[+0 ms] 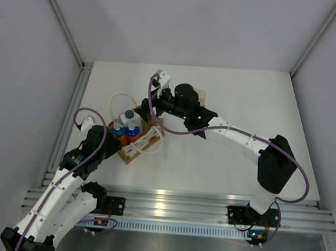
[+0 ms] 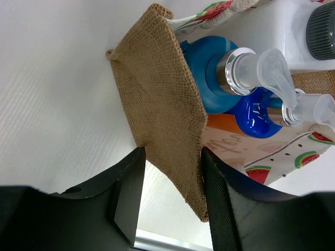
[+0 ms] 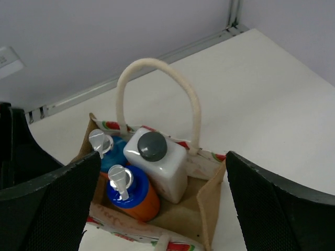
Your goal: Take the personal care products out of the canvas bag
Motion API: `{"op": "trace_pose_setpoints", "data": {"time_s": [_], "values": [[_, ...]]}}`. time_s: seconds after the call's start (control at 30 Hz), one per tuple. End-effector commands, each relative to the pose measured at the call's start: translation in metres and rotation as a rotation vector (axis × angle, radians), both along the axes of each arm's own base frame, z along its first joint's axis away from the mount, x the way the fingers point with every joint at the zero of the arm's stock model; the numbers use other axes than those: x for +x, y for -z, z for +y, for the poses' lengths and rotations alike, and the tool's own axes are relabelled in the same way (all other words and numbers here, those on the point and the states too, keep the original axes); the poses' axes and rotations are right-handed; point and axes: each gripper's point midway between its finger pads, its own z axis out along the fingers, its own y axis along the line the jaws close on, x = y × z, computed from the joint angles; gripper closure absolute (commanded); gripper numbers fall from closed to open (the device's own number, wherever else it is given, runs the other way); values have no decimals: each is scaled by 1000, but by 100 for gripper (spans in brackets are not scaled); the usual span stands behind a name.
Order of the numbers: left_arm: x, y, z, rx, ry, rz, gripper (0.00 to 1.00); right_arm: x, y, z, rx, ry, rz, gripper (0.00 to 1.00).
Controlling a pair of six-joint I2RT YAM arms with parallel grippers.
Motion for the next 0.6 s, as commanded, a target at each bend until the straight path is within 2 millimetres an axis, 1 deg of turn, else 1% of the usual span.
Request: {"op": "trace_pose_setpoints", "data": {"time_s": [0.0, 0.03, 0.07, 0.1, 0.13, 0.17, 0.2, 0.23, 0.27, 0.3, 0.33, 0.4, 0.43, 0.5, 0.57], "values": [[5, 0, 1, -13, -22, -23, 49, -21, 18, 16, -169, -55, -29, 2], [5, 2, 0, -12, -22, -14, 50, -26, 27, 22, -211, -80, -50, 3], [5, 2, -1, -18, -20, -11, 50, -28, 20, 26, -218, -89, -71, 5], [5, 3, -1, -17, -19, -7, 51, -32, 35, 25, -280, -104, -43, 6], [5, 4, -1, -18, -19, -2, 51, -36, 46, 30, -322, -127, -42, 10], [5, 5, -2, -18, -18, 1, 54, -37, 50, 31, -345, -138, -39, 12], [5, 5, -1, -18, -20, 1, 55, -39, 42, 37, -348, -149, -46, 13], [4, 7, -1, -18, -21, 4, 56, -42, 59, 37, -401, -163, -17, 17], [4, 7, -1, -19, -23, 2, 56, -43, 61, 40, -409, -170, -11, 19], [3, 8, -1, -19, -25, 6, 57, -43, 57, 43, -407, -175, -14, 20], [3, 8, 0, -22, -28, 2, 57, -45, 67, 44, -429, -177, 7, 20], [2, 10, 0, -22, -29, 4, 57, -44, 69, 46, -440, -169, 19, 22], [2, 10, 0, -23, -31, 2, 57, -47, 80, 46, -472, -175, 40, 22], [2, 11, 1, -19, -30, 4, 57, -48, 82, 48, -491, -173, 40, 23], [2, 11, 1, -15, -29, 4, 57, -51, 91, 49, -520, -175, 46, 24]]}}
